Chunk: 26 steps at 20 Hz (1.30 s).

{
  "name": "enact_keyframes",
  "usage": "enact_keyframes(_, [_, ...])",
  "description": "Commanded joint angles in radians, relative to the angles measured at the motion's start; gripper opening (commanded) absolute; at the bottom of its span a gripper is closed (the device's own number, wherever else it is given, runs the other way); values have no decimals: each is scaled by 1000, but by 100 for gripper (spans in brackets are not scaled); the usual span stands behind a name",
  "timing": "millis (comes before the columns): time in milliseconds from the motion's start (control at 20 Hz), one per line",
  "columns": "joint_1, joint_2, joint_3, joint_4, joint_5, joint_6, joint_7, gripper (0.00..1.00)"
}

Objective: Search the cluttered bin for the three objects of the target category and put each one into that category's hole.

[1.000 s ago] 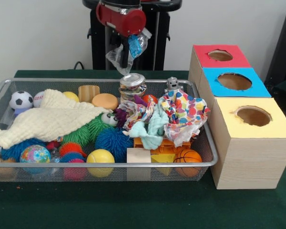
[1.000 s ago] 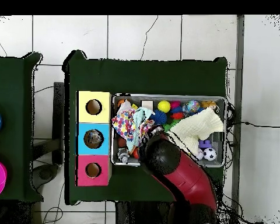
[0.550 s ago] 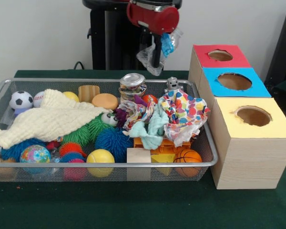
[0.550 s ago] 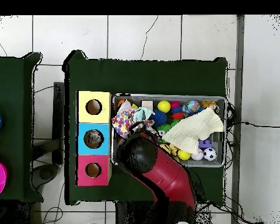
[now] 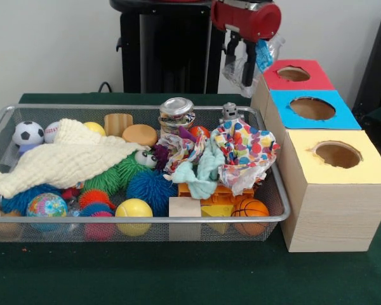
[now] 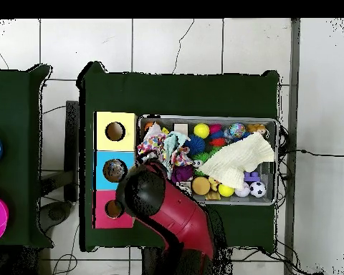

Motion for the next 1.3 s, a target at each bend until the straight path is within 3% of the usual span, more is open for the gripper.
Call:
enact_keyframes(50, [41,22,1,78,72,37,358,0])
enact_keyframes(200, [82,19,-8,102,93,18,404,0])
enact_keyframes(450, [102,33,44,141,150,-77,436,0])
enact_keyframes(750, [154,65,39,129,182,-74,488,0])
enact_keyframes(1300, [96,102,196,163,237,-272,502,0])
